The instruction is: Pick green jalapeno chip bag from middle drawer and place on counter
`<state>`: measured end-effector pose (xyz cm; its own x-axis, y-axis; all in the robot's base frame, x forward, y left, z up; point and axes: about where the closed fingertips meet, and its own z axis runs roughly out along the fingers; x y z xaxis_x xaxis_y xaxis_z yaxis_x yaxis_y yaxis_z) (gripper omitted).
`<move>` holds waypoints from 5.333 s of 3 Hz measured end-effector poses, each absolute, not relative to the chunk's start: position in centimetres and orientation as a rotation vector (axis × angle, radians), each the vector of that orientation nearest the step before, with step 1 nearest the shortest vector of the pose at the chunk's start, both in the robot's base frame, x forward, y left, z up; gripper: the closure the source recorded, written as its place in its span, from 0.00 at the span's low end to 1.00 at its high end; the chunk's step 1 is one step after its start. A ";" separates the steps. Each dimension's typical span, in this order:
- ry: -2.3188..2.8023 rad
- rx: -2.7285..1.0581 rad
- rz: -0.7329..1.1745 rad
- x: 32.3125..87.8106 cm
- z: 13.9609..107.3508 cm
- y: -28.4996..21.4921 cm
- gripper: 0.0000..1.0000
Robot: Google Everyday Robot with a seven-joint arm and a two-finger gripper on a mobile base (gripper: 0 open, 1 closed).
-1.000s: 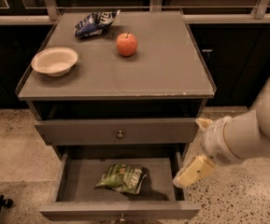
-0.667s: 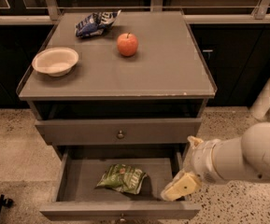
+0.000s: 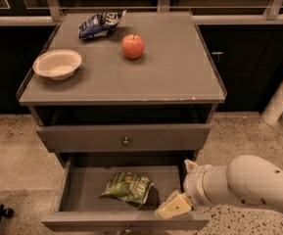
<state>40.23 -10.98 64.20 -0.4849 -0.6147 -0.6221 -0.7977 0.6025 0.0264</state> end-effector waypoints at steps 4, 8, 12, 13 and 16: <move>2.342 -0.834 0.582 42.2 52.0 -8.6 0.00; 2.223 -0.855 0.759 47.7 45.8 -2.9 0.00; 2.159 -0.648 0.775 52.8 40.8 1.0 0.00; 2.158 -0.633 0.754 53.2 40.8 0.7 0.11; 2.158 -0.634 0.754 53.2 40.8 0.7 0.74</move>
Offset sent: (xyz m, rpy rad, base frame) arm 0.0042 0.0211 -0.1047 0.1319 0.1523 -0.1229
